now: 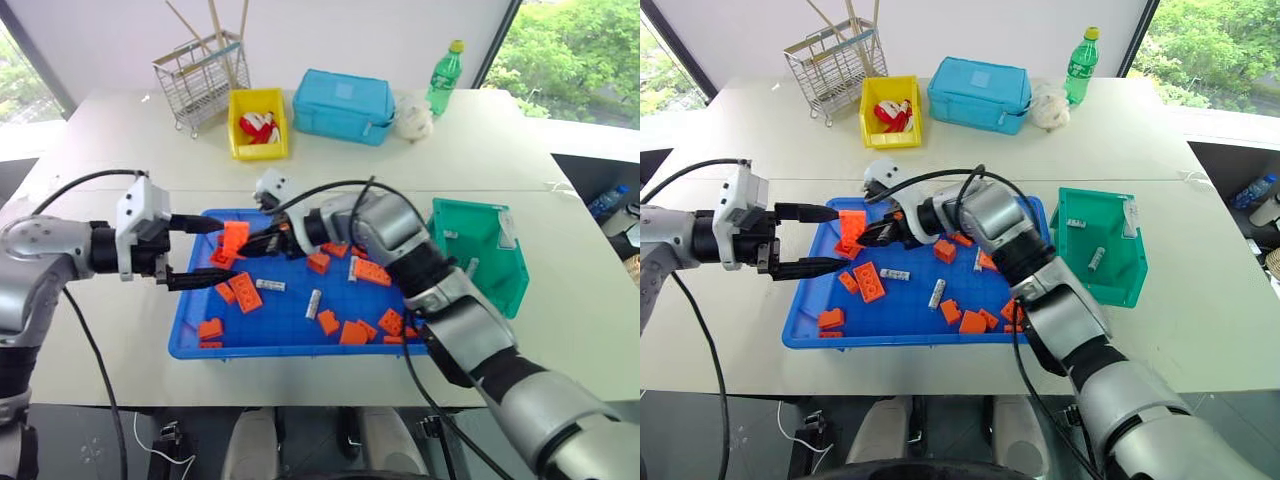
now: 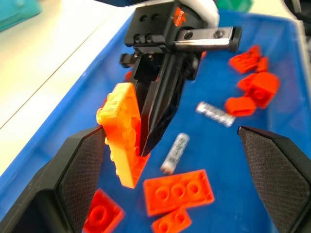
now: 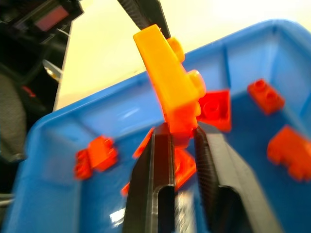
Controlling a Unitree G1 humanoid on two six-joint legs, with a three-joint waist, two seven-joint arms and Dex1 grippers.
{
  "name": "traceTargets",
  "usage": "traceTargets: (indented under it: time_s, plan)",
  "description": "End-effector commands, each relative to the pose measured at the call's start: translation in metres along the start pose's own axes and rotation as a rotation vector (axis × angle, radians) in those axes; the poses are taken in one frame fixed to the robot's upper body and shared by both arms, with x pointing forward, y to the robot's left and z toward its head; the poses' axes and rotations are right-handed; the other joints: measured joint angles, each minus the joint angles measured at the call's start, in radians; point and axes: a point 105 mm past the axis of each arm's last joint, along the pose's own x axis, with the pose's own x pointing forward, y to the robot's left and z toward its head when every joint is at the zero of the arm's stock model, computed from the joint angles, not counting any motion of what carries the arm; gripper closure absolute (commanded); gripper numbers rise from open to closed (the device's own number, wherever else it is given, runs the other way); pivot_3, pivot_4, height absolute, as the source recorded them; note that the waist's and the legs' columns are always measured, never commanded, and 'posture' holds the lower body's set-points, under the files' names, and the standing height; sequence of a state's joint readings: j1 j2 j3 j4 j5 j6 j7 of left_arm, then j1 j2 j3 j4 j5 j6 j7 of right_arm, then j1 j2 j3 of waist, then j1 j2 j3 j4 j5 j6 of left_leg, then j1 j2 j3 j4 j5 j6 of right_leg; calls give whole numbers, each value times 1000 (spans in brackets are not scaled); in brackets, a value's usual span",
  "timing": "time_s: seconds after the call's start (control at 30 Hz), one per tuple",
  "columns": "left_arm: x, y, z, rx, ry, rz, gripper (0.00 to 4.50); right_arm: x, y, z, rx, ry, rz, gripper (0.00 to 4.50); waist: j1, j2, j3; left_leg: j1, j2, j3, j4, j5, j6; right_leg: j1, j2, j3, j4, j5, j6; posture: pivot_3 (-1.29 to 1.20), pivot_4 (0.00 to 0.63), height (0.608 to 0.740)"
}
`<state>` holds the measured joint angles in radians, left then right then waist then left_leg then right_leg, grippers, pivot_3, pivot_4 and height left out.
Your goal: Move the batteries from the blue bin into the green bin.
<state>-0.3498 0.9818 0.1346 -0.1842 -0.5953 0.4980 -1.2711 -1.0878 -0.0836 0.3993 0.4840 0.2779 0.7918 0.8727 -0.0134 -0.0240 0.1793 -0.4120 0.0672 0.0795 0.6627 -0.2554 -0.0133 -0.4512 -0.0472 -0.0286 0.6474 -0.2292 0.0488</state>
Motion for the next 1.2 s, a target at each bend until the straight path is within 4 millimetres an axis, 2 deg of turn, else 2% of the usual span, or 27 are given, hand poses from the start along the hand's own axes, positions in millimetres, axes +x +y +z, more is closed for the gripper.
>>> traceTargets:
  time_s: [0.03,0.07,0.17,0.27,0.4,0.5,0.67,0.77,1.0,1.2]
  plan:
    - [-5,-6,13,55,-22,-11,0,-7,-5,15,-161,-22,-51,2076,2,0,0,0,0,0,0,0,0,0,-1,0,0,0,0,0,150,736]
    - [-5,-6,13,55,-20,-11,0,-11,-5,14,-198,-15,-55,1671,0,0,0,-1,-1,0,1,0,0,0,-1,0,0,0,0,0,150,736]
    - [-7,-8,12,51,-16,-10,0,-26,-3,4,-339,19,-69,1671,-1,0,0,-1,-1,1,1,0,0,0,-1,0,-1,0,0,0,150,736]
    - [-8,-12,9,37,-12,-21,0,-43,2,-17,-443,90,-66,1671,-1,0,0,-1,0,0,1,0,0,-1,0,0,0,0,0,0,150,736]
    - [-9,-14,8,29,-7,-28,0,-54,18,-37,-407,133,-24,1671,-7,0,0,-1,0,0,1,0,0,-1,0,0,0,0,0,0,150,736]
    - [-9,-14,7,27,-4,-30,0,-50,23,-43,-355,133,-17,1671,-9,0,0,0,1,0,1,0,0,-3,2,1,2,0,0,0,150,736]
    - [-8,-13,8,30,-7,-34,0,-40,16,-48,-322,135,-42,1671,-4,0,0,0,1,0,0,0,0,-3,2,1,2,-1,-1,0,150,736]
    - [-8,-12,9,31,-5,-34,0,-31,16,-58,-297,155,-28,2409,0,0,0,0,0,1,1,0,0,-3,1,1,2,-1,-1,0,150,736]
    - [-9,-12,11,35,-6,-29,0,-15,11,-80,-271,205,-21,2409,-4,0,0,-1,0,1,0,0,0,-3,1,1,2,-1,-1,0,150,736]
    - [-11,-12,10,34,-6,-21,0,-16,6,-79,-255,191,-30,2409,-4,0,0,0,0,1,0,0,0,-2,1,1,2,-1,-1,0,150,736]
